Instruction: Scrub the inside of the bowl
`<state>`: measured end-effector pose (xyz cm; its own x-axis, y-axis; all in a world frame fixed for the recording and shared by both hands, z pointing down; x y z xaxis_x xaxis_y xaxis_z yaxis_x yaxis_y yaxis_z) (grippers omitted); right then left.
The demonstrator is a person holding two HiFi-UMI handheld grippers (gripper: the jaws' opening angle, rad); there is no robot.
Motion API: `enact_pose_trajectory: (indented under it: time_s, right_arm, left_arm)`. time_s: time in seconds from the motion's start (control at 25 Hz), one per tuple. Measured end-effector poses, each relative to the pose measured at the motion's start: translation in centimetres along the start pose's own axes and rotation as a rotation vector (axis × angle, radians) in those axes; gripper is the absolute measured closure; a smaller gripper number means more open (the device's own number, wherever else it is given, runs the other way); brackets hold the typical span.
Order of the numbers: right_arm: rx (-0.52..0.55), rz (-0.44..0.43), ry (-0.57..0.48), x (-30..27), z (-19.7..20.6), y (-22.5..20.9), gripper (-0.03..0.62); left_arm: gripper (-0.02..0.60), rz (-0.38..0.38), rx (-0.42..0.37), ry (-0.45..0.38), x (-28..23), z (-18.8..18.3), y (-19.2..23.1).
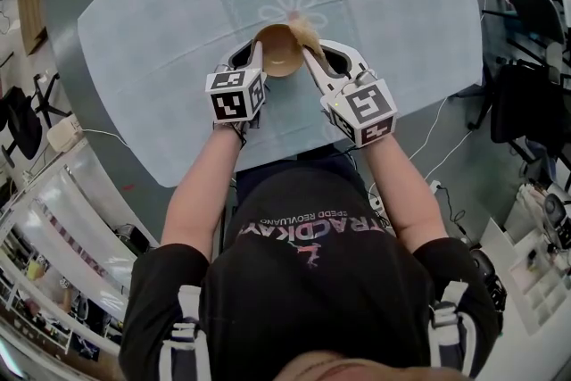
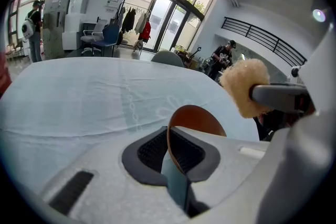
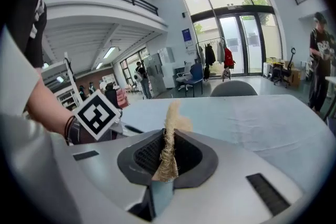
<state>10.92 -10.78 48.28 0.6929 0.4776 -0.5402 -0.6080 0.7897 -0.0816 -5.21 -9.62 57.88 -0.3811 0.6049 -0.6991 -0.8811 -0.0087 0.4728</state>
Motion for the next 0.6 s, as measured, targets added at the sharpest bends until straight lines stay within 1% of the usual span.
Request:
enact_pose_trajectory:
  time_s: [0.08, 0.24, 0.32, 0.48, 0.6]
  right_arm:
    - [0.118, -0.004, 0.069, -0.4, 0.0, 0.9, 0.562]
    - [0.46, -0.004, 0.193, -1.3, -0.4, 2.9, 0.562]
    - [0.593, -0.003, 0.239, -1.7, -0.4, 3.8, 0.562]
    - [0.811, 0.014, 0.311, -2.4, -0.7, 5.6, 0.562]
    - [0.935, 0.028, 0.35, -2.9, -1.1, 6.9, 0.562]
  left_arm:
    - [0.554, 0.001, -0.023, -0.018, 0.8, -0.4, -0.2]
    - [0.554, -0.001, -0.095, -0.055, 2.5, -1.1, -1.2]
    - [0.554, 0.004, -0.12, -0.072, 3.3, -1.5, -1.8]
    - [0.554, 0.005, -0.189, -0.094, 5.3, -2.0, -2.5]
    - [0.554, 0.0, -0.265, -0.102, 6.7, -2.3, -2.7]
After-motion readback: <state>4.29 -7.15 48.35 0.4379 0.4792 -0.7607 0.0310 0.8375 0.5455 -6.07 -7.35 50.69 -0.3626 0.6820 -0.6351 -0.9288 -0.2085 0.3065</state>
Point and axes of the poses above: the fingertips, and each gripper's own axes: x backward along the fingers, y to its left, z out of its underside, the point moved 7 cm from there along x, backward along the fingers, and after that the axes turned 9 degrees about x, right-handed, at the moved point
